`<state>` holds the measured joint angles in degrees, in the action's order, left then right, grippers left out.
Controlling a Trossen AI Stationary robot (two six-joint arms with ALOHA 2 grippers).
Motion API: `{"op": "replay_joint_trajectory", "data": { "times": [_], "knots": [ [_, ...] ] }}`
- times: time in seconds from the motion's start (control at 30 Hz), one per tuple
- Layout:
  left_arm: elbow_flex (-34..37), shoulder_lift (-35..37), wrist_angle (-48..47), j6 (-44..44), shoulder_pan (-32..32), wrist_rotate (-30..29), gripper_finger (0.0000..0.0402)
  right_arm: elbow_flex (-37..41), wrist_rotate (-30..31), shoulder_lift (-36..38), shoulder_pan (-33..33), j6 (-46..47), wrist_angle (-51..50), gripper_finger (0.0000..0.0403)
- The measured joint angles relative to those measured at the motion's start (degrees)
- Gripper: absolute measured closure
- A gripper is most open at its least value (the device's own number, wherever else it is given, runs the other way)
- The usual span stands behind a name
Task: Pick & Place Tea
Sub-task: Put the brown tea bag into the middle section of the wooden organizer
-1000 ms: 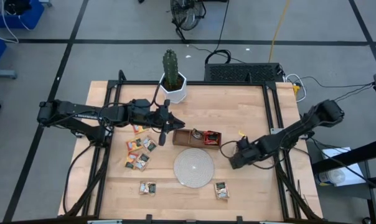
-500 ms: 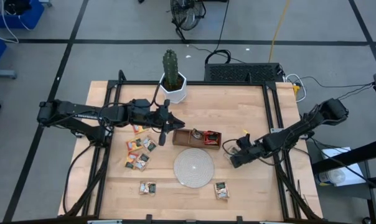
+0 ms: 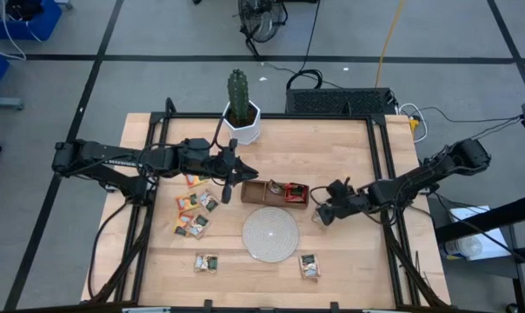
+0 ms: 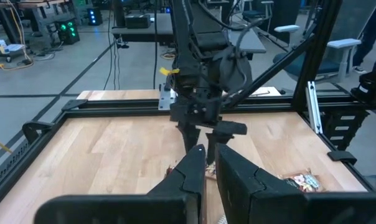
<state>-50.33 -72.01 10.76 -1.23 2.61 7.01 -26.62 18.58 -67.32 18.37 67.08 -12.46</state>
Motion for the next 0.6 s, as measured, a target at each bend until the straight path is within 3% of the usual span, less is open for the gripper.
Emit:
{"op": "replay_joint_trajectory", "data": {
  "times": [0.13, 0.3, 0.6],
  "knots": [
    [0.0, 0.0, 0.0, 0.0, 0.0, 0.0, 0.036, 0.7, -3.0, 0.0, -0.4, -4.8, 8.9, 0.0126],
    [0.0, 0.0, 0.0, 0.0, 0.0, 0.0, 0.036, 0.7, -5.2, -1.6, -0.2, -4.4, 13.5, 0.0126],
    [0.0, 0.0, 0.0, 0.0, 0.0, 0.0, 0.036, 0.5, -12.8, -11.1, 1.7, -0.4, 26.4, 0.0126]
  ]
}}
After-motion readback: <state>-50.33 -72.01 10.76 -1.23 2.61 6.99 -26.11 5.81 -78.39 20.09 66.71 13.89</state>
